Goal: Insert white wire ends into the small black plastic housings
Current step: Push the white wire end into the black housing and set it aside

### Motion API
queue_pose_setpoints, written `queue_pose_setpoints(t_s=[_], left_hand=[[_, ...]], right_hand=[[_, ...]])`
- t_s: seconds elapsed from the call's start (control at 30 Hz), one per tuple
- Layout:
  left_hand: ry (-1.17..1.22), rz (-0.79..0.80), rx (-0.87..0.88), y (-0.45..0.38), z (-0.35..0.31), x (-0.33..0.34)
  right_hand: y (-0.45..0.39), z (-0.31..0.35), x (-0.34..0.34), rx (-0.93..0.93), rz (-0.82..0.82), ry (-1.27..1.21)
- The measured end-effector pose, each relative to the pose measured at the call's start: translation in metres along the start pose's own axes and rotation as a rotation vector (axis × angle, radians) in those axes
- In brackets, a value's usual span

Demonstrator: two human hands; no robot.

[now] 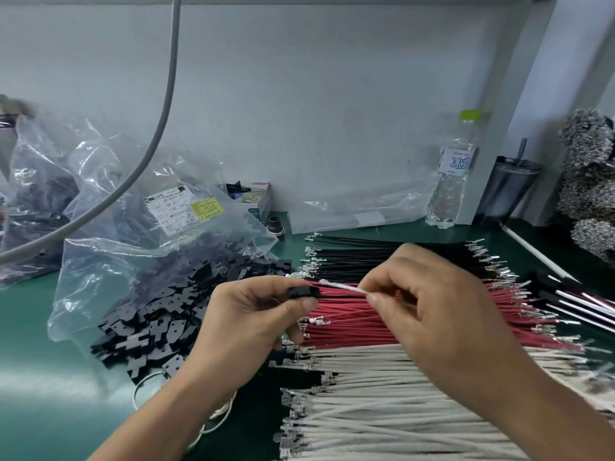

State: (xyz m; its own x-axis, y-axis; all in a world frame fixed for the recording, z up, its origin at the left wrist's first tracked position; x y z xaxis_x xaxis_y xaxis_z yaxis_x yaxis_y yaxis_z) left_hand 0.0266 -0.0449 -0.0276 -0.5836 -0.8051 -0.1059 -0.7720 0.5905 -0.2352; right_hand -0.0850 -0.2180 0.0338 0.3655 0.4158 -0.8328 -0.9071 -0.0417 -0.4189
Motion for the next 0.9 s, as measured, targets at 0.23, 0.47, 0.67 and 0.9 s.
queue_pose_setpoints(t_s=[0.23, 0.47, 0.67, 0.9], left_hand=[[0.043, 0.007, -0.024, 0.000, -0.001, 0.000], [-0.010, 0.056, -0.014, 0.002, -0.005, 0.002], [-0.034, 0.121, -0.009, 0.003, -0.007, 0.006], [-0.028, 0.125, -0.024, 0.003, -0.007, 0.006]], right_hand=[[0.003, 0.002, 0.011, -0.075, -0.035, 0.106], [0.001, -0.001, 0.017, -0.070, -0.013, 0.034], [0.000, -0.013, 0.017, 0.020, 0.016, -0.130], [0.006, 0.005, 0.008, -0.202, -0.145, 0.279]])
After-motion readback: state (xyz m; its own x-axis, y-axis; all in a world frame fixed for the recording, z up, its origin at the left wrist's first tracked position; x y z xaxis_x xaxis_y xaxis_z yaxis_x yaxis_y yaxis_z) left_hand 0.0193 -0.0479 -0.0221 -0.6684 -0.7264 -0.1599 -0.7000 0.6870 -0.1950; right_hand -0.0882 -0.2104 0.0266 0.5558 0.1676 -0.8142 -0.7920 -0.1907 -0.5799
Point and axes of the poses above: each hand's wrist, its own y-axis away from the middle knuckle, its own x-axis out of the palm, z = x × y, the point moved 6 cm from there along -y, towards the middle knuckle, and after that the axes turned 11 degrees about z, right-handed, at the moved point
